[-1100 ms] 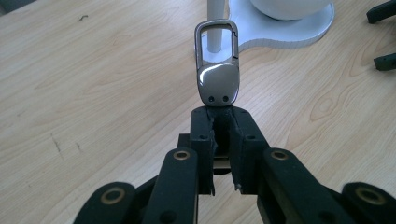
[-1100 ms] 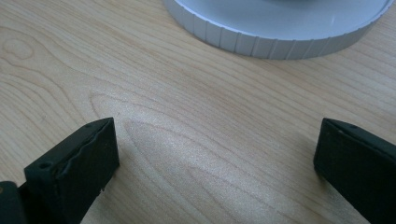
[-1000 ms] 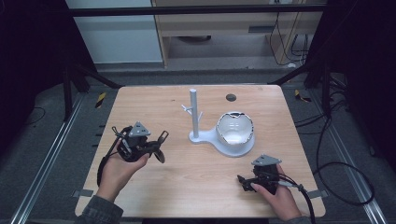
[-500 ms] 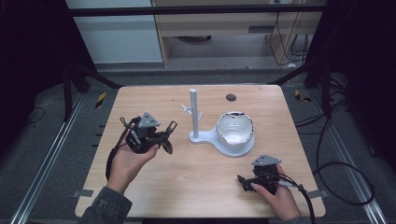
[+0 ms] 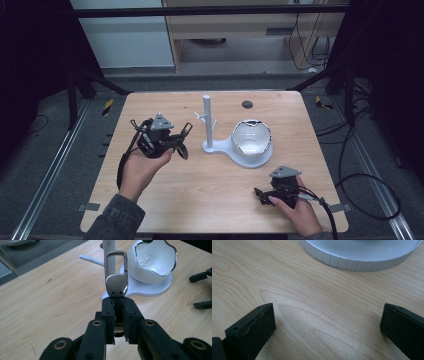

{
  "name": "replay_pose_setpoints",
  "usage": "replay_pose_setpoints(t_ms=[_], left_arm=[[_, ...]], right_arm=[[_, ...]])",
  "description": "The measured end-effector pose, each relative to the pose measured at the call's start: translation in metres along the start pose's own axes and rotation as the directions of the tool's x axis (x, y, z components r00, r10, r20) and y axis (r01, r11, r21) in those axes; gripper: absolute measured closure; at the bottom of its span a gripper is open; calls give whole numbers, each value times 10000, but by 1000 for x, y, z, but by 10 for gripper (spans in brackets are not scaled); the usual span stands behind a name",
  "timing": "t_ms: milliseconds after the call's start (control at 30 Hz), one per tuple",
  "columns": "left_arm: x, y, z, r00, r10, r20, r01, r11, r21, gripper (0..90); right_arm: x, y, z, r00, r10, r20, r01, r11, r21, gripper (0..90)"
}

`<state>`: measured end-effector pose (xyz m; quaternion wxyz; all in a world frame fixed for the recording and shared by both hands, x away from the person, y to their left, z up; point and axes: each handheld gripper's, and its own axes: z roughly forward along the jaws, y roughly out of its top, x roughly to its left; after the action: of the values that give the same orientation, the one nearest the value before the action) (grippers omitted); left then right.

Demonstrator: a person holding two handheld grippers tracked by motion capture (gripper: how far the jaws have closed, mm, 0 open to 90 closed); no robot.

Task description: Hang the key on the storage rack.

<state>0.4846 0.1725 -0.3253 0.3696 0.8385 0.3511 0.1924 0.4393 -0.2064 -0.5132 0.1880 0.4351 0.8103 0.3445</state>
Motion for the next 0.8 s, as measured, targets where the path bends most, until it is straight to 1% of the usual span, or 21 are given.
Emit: replay_pose_setpoints(t_ms=[200,333,400,533,800], left_arm=[[3,5,-1,9999,-79,-65,78,9999,-78,803],[3,8,-4,9999,19,-99,-20,9999,-152,803],[3,9,-4,10000,-20,-63,18,9997,-234,803],[3,11,-1,10000,48,-84,-49,9998,-170,803],[1,13,1,9999,83,-117,-85,9997,-233,803]], right_arm=[[0,0,0,10000,-2,0,2,10000,0,4],[0,0,0,10000,-3,3,3,10000,2,4],[0,0,0,10000,5,-19,-5,10000,3,4],[0,0,0,10000,22,-6,-22,10000,18,4],[0,0,0,10000,23,-8,-23,10000,17,4]])
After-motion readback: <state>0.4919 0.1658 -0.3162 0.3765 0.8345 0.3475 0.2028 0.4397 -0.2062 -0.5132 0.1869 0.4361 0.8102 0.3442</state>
